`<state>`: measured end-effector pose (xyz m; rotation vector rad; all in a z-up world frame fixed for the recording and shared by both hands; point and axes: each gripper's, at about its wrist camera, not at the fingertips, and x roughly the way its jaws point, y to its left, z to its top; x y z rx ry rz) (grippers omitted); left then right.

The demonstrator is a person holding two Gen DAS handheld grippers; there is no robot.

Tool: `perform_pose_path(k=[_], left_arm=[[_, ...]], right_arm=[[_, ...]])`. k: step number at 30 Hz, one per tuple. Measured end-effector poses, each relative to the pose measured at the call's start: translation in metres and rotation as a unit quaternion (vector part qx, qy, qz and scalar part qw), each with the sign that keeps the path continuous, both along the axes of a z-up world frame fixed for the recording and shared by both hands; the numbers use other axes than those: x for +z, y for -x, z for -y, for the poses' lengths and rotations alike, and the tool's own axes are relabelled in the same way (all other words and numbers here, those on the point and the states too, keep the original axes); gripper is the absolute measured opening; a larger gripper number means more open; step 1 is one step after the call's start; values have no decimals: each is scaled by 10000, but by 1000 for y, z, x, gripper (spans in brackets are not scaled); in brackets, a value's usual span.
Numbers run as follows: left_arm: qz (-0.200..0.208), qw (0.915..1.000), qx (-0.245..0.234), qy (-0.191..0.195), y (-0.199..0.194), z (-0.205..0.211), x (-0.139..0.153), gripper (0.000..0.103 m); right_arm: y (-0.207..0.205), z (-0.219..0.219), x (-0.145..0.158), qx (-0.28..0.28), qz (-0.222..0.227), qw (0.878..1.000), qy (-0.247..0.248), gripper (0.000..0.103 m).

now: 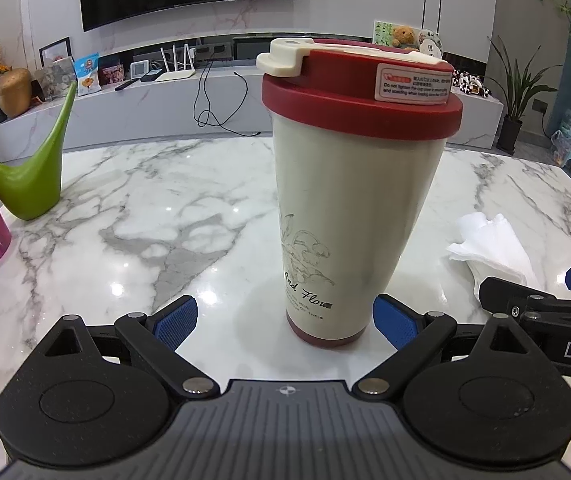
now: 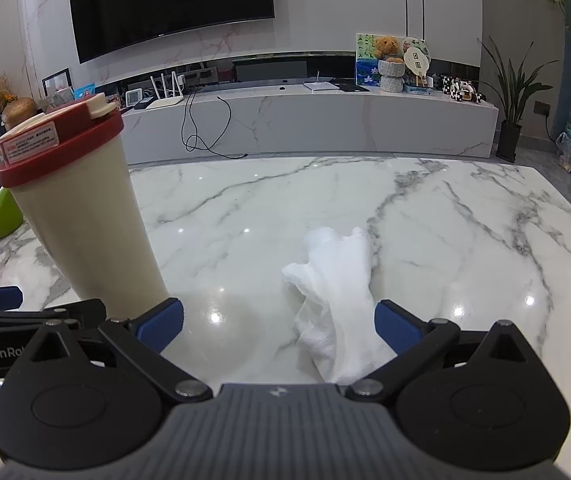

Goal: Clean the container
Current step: 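Move right gripper to the white paper towel while left gripper approaches the cream tumbler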

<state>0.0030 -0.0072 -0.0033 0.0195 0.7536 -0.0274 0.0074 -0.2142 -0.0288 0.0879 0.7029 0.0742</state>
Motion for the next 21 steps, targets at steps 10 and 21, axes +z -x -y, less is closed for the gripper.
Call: perform_pose_path(k=[10, 21], left_arm=[[-10, 10000, -3, 15, 2, 0, -1, 96], [53, 10000, -65, 18, -3, -1, -2, 90]], right_arm=[[0, 0, 0, 57, -2, 10000, -59, 103], [-4, 6, 0, 144, 6, 9997, -220, 101]])
